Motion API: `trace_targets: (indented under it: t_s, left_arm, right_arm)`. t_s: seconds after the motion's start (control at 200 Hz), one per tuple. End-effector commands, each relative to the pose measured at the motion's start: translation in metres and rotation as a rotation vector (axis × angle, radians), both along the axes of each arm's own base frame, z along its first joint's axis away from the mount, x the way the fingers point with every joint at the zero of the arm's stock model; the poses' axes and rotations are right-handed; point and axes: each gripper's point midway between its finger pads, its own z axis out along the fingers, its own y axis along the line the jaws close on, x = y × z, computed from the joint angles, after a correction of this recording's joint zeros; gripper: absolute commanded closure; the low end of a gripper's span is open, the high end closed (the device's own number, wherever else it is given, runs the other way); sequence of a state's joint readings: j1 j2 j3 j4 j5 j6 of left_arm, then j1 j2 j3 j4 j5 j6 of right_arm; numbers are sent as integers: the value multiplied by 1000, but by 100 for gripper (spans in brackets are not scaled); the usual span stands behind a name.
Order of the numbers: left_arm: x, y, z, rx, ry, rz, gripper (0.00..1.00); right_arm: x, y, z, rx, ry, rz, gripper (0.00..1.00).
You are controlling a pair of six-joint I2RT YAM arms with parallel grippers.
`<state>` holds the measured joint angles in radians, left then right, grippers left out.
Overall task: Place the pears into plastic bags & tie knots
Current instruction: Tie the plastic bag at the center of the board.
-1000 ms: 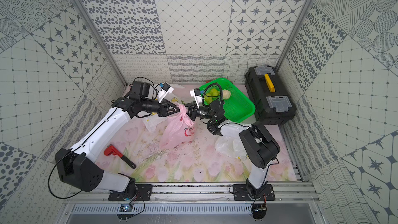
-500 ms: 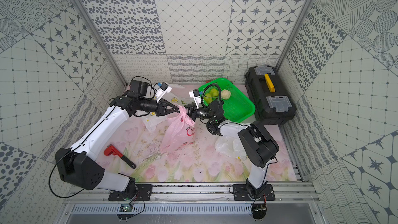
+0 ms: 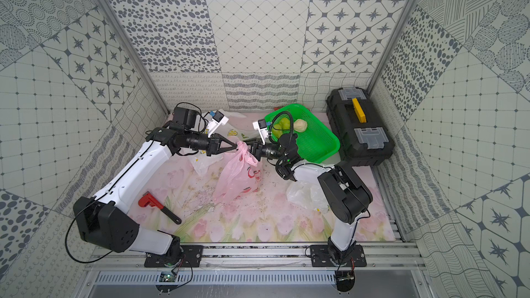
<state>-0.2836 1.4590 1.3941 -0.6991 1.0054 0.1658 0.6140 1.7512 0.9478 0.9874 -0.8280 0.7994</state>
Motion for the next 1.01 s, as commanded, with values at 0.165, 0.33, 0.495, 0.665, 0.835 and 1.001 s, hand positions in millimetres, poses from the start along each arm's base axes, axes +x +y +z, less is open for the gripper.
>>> trace_targets:
  t_s: [0.165, 0.33, 0.495, 0.665, 0.835, 1.001]
  left_arm:
    - [17, 17, 7, 34, -4, 162, 100]
    - [13, 17, 11, 16, 16, 176, 100]
    - [10, 17, 8, 13, 38, 174, 100]
    - [5, 15, 10, 2, 38, 153, 100]
    - [3, 14, 9, -4, 45, 147, 100]
    - [1, 15, 11, 0, 54, 152, 100]
  right_arm:
    - [-19, -62, -9, -305, 123, -305, 49]
    - [-53, -93, 2, -376, 209, -334, 46]
    - [-78, -84, 19, -414, 248, -234, 42]
    - [-79, -64, 24, -447, 218, -179, 38]
    - [-69, -47, 37, -404, 209, -154, 42]
    - [-62, -36, 34, -412, 247, -137, 66]
